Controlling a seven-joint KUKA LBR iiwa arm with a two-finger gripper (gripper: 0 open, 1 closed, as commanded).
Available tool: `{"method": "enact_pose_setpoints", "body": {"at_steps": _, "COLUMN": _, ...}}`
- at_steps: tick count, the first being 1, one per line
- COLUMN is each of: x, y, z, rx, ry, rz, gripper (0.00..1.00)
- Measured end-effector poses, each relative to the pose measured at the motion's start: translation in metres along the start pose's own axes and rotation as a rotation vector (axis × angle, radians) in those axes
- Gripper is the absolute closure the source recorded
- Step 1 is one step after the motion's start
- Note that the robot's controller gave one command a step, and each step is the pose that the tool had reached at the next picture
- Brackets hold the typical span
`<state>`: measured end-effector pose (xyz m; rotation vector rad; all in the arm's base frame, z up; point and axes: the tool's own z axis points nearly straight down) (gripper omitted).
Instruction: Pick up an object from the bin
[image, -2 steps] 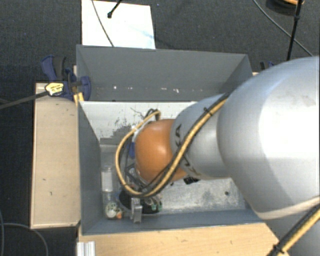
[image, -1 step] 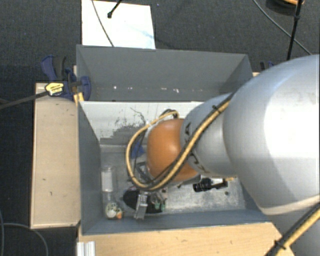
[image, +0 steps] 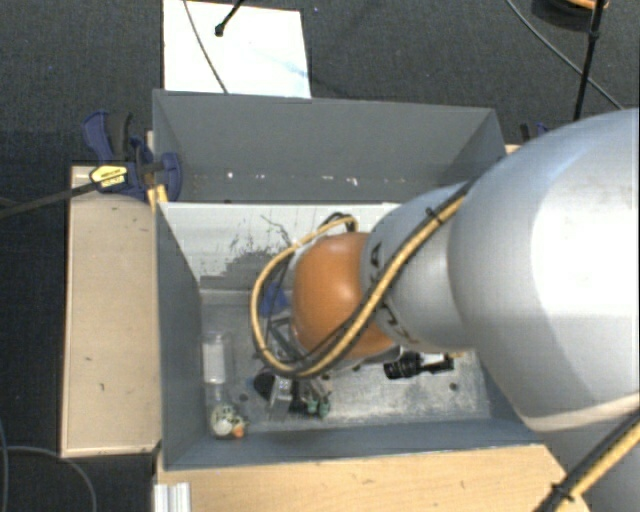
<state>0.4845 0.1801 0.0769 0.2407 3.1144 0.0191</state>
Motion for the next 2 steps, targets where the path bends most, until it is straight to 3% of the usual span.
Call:
{"method": "enact_pose_setpoints", "body": {"at_steps": 1, "x": -0.003, "y": 0.002, "z": -0.009, "rx": 0.008, "ry": 0.007, "rz": -0.001, "gripper": 1.00}}
{"method": "enact_pose_setpoints", "body": {"at_steps": 2, "x": -0.005, "y": 0.003, "z": -0.060, "rx": 0.011, "ry": 0.012, "rz": -0.002, "gripper": 1.00}}
